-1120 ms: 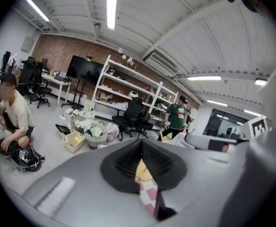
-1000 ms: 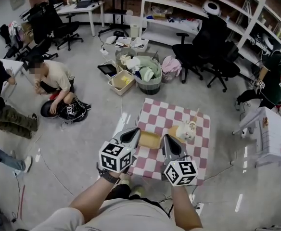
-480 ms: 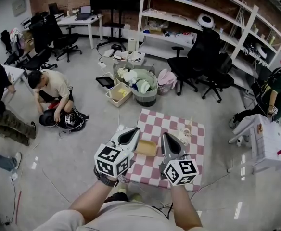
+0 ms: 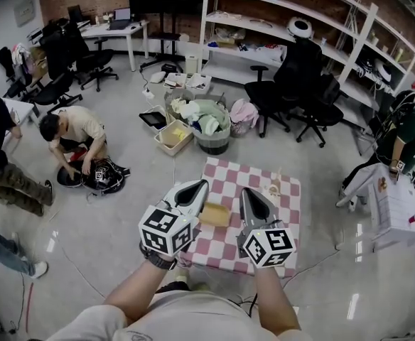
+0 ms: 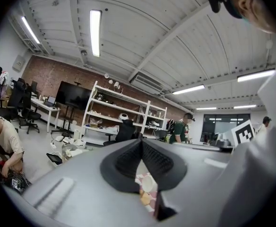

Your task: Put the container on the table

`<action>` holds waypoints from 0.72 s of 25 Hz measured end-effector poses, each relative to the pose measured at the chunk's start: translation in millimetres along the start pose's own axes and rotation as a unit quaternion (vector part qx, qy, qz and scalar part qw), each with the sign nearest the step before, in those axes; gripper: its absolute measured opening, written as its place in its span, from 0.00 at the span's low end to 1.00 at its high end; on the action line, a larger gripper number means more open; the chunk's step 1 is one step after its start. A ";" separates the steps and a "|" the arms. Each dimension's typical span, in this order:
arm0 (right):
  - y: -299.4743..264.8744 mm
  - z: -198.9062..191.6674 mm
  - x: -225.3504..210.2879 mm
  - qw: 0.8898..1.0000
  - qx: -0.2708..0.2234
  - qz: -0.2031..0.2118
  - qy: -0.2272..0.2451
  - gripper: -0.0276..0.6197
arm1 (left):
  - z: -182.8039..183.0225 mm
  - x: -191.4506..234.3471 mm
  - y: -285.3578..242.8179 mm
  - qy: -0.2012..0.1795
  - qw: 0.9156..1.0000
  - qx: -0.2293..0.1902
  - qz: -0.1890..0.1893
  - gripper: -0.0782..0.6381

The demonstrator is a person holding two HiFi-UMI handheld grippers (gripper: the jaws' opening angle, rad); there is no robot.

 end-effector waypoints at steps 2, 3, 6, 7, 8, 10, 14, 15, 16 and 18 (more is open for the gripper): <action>-0.1 1.8 0.2 1.000 0.000 0.000 0.000 0.06 | 1.8 -0.3 -0.7 0.000 1.000 0.000 0.000 0.12; 0.1 2.3 0.4 1.000 0.000 0.000 -0.001 0.06 | 2.3 -0.5 -0.8 0.000 1.000 0.001 0.000 0.12; 0.9 1.5 -0.4 1.000 0.002 -0.001 -0.002 0.06 | 1.0 -1.4 -1.8 0.001 1.000 0.003 0.000 0.12; 1.2 1.1 -0.9 1.000 0.003 -0.001 -0.002 0.06 | 0.3 -1.6 -2.3 0.002 1.000 0.004 0.000 0.12; 1.3 0.8 -1.5 1.000 0.004 -0.001 -0.002 0.06 | -0.1 -1.8 -2.8 0.002 1.000 0.005 0.000 0.12; 1.7 0.4 -2.4 1.000 0.005 -0.002 -0.003 0.06 | -0.5 -2.2 -3.4 0.003 1.000 0.006 0.000 0.12; 3.1 -2.6 -4.2 1.000 0.005 -0.004 -0.003 0.06 | -3.3 -2.6 -3.7 0.004 1.000 0.006 0.000 0.12; 3.4 -2.9 -4.6 1.000 0.005 -0.004 -0.004 0.06 | -3.9 -2.8 -3.9 0.004 1.000 0.007 0.000 0.12; 3.6 -2.9 -4.8 1.000 0.005 -0.005 -0.004 0.06 | -4.1 -2.9 -4.2 0.005 1.000 0.007 0.000 0.12; 3.4 -2.3 -5.0 1.000 0.005 -0.005 -0.004 0.06 | -4.0 -3.4 -5.1 0.005 1.000 0.008 -0.001 0.12</action>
Point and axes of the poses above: the fingertips, and each gripper's own axes: y backward along the fingers, x to its left, z out of its top, the point moved 3 cm from there along y, backward along the fingers, and after that the axes turned 3 degrees about -z, right-handed, at the moved point
